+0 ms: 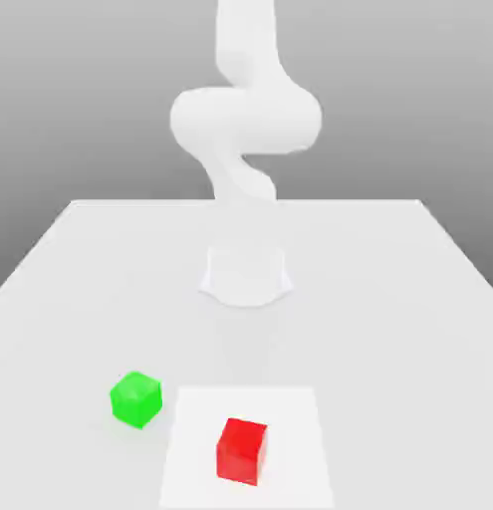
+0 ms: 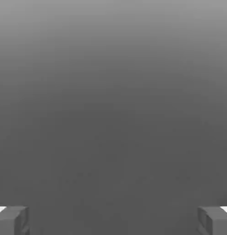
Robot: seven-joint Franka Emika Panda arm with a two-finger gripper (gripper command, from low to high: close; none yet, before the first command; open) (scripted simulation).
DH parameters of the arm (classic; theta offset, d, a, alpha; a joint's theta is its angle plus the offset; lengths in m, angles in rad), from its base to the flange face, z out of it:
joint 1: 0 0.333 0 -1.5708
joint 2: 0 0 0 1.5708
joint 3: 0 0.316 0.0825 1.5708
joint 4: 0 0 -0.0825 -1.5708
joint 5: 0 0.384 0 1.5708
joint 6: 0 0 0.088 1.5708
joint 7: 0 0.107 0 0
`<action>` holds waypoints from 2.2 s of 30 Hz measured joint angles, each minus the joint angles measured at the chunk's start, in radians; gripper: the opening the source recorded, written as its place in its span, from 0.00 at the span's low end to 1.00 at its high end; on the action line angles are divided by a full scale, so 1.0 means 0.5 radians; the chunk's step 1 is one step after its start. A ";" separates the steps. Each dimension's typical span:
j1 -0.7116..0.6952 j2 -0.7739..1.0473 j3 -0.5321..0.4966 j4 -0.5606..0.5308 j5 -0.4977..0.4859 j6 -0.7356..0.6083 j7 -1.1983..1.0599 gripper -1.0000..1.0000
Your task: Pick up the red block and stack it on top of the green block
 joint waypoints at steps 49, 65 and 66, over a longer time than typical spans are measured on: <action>0.346 1.700 -0.411 -0.574 0.161 0.783 -2.679 0.00; -0.147 1.231 -0.749 -0.978 -0.201 0.744 -3.969 0.00; -0.137 1.292 -0.753 -0.979 -0.150 0.804 -4.019 0.00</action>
